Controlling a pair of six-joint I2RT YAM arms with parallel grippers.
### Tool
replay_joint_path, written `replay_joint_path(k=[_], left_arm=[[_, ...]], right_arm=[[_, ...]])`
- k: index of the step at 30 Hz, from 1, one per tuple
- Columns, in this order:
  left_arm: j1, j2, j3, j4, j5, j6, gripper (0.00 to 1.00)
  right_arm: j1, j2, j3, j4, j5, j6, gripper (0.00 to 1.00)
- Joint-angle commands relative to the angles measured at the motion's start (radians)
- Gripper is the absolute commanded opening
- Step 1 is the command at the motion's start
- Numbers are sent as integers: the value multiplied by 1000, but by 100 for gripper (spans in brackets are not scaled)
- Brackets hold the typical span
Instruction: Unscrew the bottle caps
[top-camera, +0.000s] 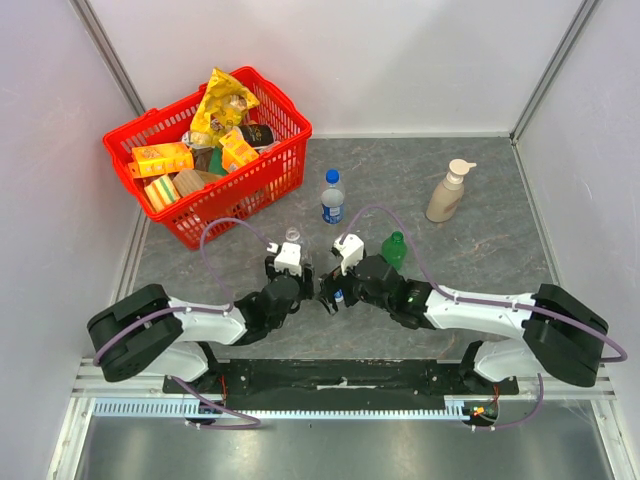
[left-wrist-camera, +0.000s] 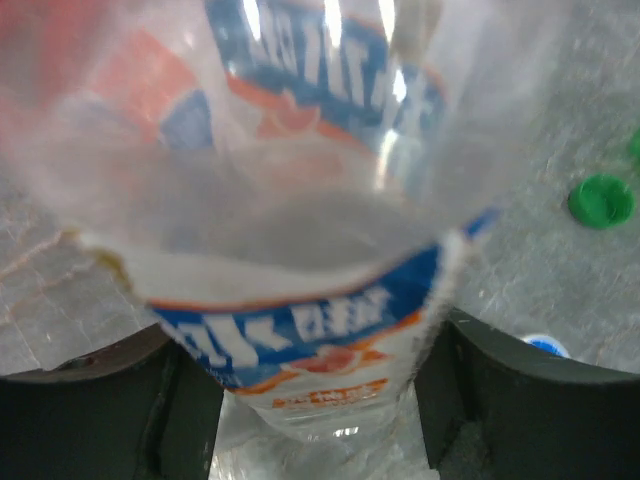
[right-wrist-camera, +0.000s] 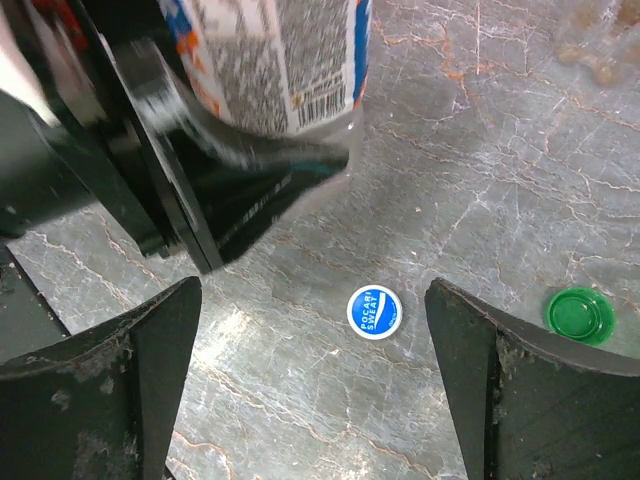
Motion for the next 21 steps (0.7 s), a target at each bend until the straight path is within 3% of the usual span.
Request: replay_joint_path(k=[1, 6, 11, 21], left_arm=[[-38, 39, -11, -133, -52, -85, 75], [-68, 22, -9, -158, -78, -88, 82], [-108, -43, 0, -241, -107, -111, 84], [-137, -165, -42, -253, -98, -93, 85]], right_arm=[[3, -46, 20, -6, 5, -14, 98], [3, -78, 16, -15, 5, -15, 98], [3, -101, 24, -32, -20, -31, 98], [3, -146, 38, -59, -18, -48, 98]])
